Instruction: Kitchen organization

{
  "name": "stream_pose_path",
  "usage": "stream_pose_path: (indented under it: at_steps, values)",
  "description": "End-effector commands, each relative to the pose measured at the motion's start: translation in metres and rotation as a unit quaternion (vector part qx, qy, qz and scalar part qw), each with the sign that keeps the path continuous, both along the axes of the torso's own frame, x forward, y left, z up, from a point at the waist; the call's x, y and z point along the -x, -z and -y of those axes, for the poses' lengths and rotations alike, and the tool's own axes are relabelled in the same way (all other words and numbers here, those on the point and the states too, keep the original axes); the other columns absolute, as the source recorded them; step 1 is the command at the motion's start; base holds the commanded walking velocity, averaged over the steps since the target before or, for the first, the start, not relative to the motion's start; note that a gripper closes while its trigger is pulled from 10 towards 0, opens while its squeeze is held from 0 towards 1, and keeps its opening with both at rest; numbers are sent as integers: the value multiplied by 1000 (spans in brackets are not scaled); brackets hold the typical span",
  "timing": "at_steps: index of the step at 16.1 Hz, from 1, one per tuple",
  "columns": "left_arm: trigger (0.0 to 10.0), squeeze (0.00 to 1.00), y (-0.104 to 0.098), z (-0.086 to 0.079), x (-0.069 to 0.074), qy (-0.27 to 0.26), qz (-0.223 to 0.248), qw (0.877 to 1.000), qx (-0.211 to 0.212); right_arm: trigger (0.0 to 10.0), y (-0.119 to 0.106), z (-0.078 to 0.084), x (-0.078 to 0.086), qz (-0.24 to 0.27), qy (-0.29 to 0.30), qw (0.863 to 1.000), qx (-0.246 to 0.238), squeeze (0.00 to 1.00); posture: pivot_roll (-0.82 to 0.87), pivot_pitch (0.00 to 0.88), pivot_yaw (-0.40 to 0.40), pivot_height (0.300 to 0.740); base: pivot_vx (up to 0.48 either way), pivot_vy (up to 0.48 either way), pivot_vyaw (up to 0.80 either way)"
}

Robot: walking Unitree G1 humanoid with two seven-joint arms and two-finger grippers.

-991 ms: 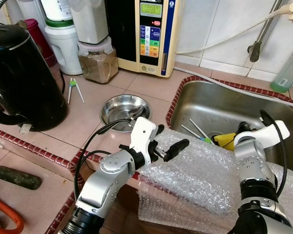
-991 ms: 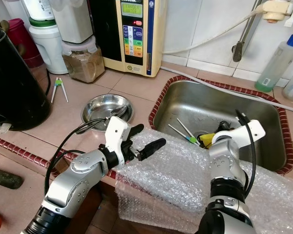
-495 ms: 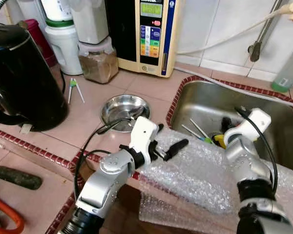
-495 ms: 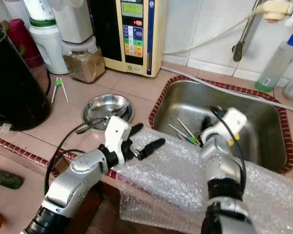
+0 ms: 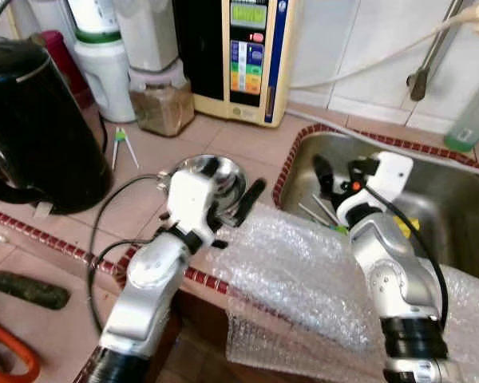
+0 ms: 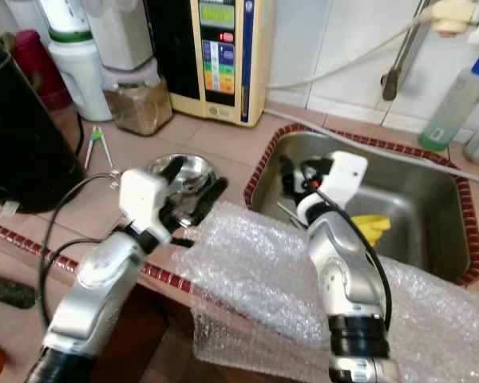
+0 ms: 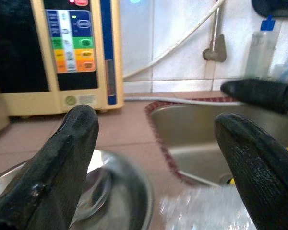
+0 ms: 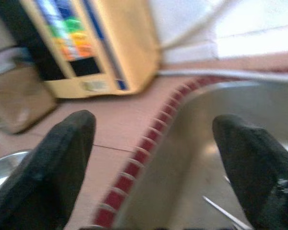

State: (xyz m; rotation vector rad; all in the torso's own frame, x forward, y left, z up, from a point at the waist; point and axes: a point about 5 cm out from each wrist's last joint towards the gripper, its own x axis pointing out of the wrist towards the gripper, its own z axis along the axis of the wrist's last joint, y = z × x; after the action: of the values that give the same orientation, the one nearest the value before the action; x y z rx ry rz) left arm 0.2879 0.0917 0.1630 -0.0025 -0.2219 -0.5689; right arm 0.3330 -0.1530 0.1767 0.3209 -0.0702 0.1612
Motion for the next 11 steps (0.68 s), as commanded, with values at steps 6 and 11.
stream_pose_path:
  at_steps: [6, 11]
  values:
    - [10000, 1000, 4, -35, 7, -141, 22, 989, 24, 10000, -14, -40, 37, 36, -192, 979, 56, 1000, 5, 58, -18, 740, 0, 0, 0]
    - [10000, 1000, 12, -58, 7, -223, 3, 975, 14, 10000, -2, -48, 54, 12, -252, 964, 87, 1000, 10, 55, -16, 740, 0, 0, 0]
